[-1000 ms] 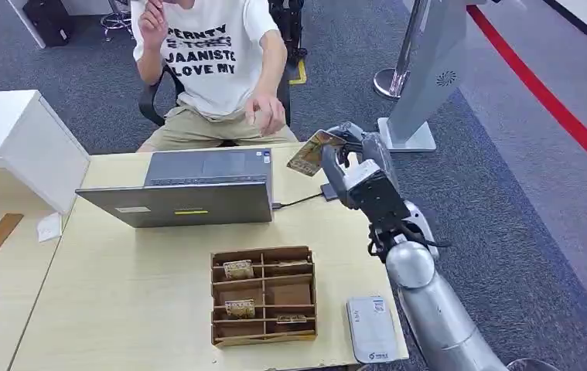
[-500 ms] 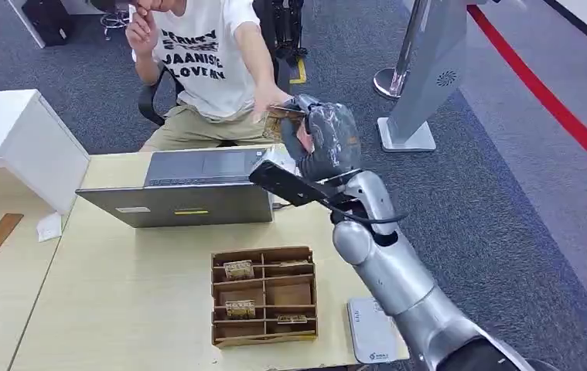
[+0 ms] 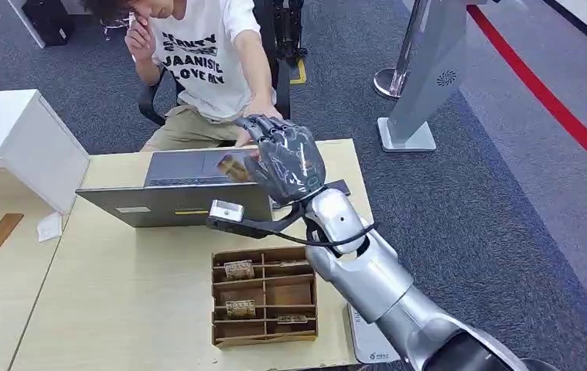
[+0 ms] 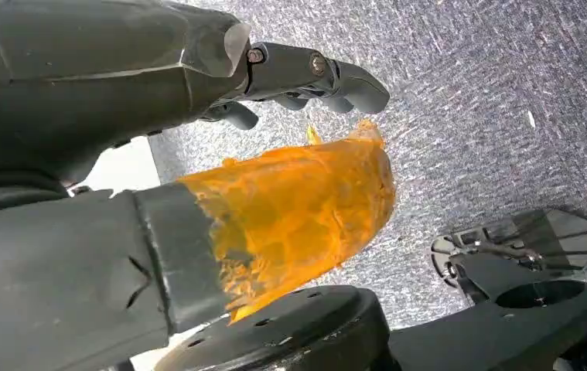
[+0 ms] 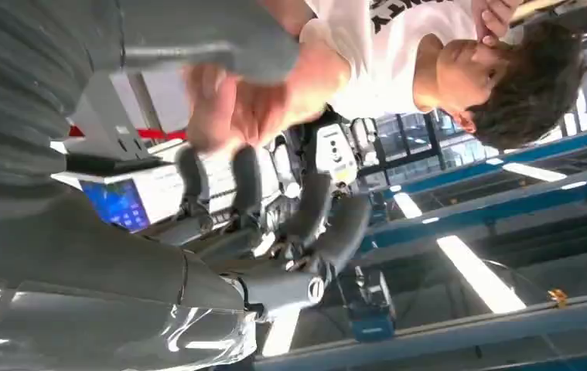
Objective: Pass the card to the sensor for recognition and then transmit it.
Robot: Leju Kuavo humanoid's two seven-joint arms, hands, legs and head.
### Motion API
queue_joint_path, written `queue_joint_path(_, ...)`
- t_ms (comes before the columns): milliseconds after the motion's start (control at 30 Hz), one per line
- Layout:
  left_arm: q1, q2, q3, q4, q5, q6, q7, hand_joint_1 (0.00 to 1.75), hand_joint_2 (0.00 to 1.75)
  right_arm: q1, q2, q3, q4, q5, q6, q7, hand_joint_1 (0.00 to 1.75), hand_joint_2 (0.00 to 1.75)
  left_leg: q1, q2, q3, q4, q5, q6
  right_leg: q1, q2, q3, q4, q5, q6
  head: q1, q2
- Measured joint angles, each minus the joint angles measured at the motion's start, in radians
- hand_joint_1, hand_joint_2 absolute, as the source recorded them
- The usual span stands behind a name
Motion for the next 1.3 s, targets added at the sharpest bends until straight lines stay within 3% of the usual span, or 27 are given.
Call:
queue_joint_path(200, 0.000, 0.000, 0.000, 0.000, 0.008, 0.000, 0.000, 0.00, 0.00, 0.013, 0.000, 0.013, 0.027, 0.009, -0.031, 0.000, 0.00, 1.75, 0.000, 0.000, 0.000, 0.000, 0.000, 0.000, 0.000, 0.000, 0.000, 0.000, 0.000, 0.000, 0.000, 0.000)
queue_joint_path(567, 0.008, 0.000, 0.000, 0.000, 0.031, 0.010, -0.006, 0.00, 0.00, 0.114, 0.000, -0.014, -0.058, -0.146, -0.071, -0.055, 0.00, 1.75, 0.000, 0.000, 0.000, 0.000, 0.000, 0.000, 0.000, 0.000, 0.000, 0.000, 0.000, 0.000, 0.000, 0.000)
queue_joint_path(767, 0.011, 0.001, 0.000, 0.000, 0.041, 0.015, -0.009, 0.00, 0.00, 0.148, 0.000, -0.032, -0.101, -0.222, -0.051, -0.083, 0.00, 1.75, 0.000, 0.000, 0.000, 0.000, 0.000, 0.000, 0.000, 0.000, 0.000, 0.000, 0.000, 0.000, 0.000, 0.000)
queue_joint_path(1200, 0.033, 0.003, 0.016, 0.000, 0.098, 0.034, -0.030, 0.00, 0.00, 0.317, 0.005, -0.065, -0.308, -0.587, 0.039, -0.194, 0.00, 1.75, 0.000, 0.000, -0.001, 0.000, 0.000, 0.000, 0.000, 0.000, -0.001, -0.001, 0.000, 0.000, 0.000, 0.000)
queue_joint_path(1233, 0.034, 0.004, 0.018, 0.000, 0.101, 0.035, -0.032, 0.00, 0.00, 0.330, 0.005, -0.066, -0.324, -0.604, 0.041, -0.199, 0.12, 1.75, 0.000, 0.000, -0.001, 0.000, 0.000, 0.000, 0.000, 0.000, -0.001, -0.001, 0.000, 0.000, 0.000, 0.000)
queue_joint_path(1267, 0.036, 0.005, 0.021, 0.000, 0.105, 0.037, -0.032, 0.00, 0.00, 0.346, 0.004, -0.067, -0.345, -0.620, 0.042, -0.206, 0.45, 1.75, 0.000, 0.000, -0.001, 0.000, 0.000, 0.000, 0.000, 0.000, -0.001, -0.001, 0.000, 0.000, 0.000, 0.000)
queue_joint_path(1300, 0.038, 0.005, 0.026, 0.000, 0.108, 0.037, -0.033, 0.00, 0.00, 0.361, 0.003, -0.068, -0.363, -0.633, 0.043, -0.213, 1.17, 1.75, 0.000, 0.000, -0.001, 0.000, 0.000, 0.000, 0.000, 0.000, -0.001, -0.001, 0.000, 0.000, 0.000, 0.000)
